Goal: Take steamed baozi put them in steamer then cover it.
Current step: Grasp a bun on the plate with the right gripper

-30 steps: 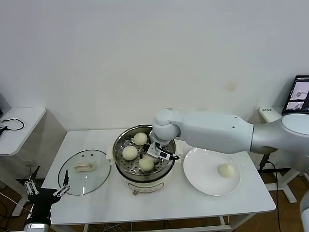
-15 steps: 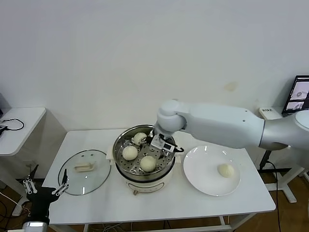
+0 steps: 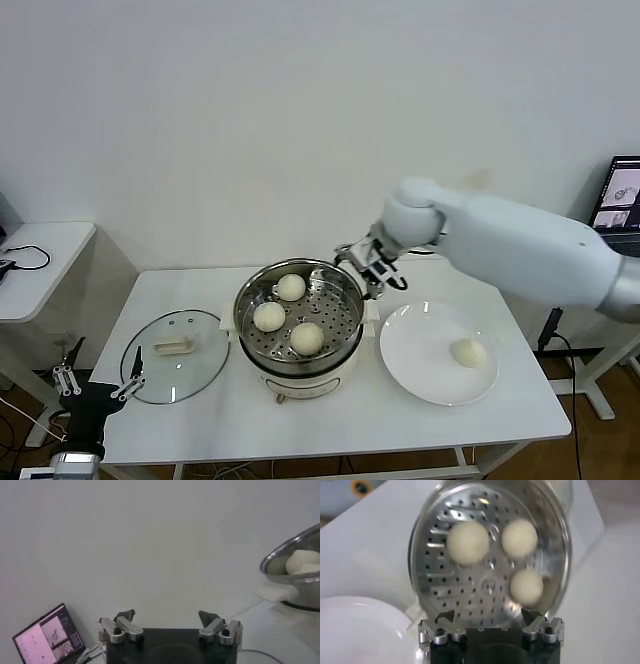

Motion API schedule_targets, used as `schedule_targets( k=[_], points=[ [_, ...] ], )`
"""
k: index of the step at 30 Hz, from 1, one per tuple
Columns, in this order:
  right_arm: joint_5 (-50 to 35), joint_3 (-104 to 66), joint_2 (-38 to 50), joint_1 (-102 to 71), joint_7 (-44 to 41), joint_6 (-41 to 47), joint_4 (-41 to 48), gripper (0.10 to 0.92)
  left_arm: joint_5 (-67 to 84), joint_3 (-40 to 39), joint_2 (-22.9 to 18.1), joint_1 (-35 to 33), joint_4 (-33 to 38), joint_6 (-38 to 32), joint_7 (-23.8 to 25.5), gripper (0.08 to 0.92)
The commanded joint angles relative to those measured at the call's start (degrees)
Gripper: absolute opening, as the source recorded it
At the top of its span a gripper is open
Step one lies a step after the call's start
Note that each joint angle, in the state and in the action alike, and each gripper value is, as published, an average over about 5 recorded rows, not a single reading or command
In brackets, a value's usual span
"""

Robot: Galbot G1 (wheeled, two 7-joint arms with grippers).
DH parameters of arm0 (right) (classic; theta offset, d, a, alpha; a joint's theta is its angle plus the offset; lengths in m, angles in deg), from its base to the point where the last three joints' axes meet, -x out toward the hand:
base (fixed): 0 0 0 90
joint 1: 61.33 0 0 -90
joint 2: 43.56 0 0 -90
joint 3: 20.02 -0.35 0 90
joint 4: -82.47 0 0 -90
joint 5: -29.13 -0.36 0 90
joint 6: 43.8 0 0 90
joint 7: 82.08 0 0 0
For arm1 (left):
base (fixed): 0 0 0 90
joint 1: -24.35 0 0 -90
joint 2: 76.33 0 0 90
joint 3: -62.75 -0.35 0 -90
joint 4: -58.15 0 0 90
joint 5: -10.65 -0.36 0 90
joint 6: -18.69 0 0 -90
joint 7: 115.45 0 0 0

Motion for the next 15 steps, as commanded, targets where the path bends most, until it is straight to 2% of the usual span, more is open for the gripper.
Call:
schedule_targets(
  k=[1, 8, 15],
  points=[
    [-1.63, -9.09, 17.4, -9.13, 0.18, 14.1, -3.26, 0.823, -0.1, -0.55, 0.39, 0.25, -0.2, 0.05, 0.07, 0.823],
    [4.74, -15.37, 23.8, -21.69, -1.15, 11.31, -2.66, 0.823, -0.35, -1.24, 0.91, 0.46, 0.07, 0.3, 0.22, 0.823],
    [10.67, -20.32, 25.57, -30.48, -1.8, 9.1, -0.93, 0.823, -0.7, -1.76, 0.71, 0.17, -0.04, 0.36, 0.23, 0.823]
  ],
)
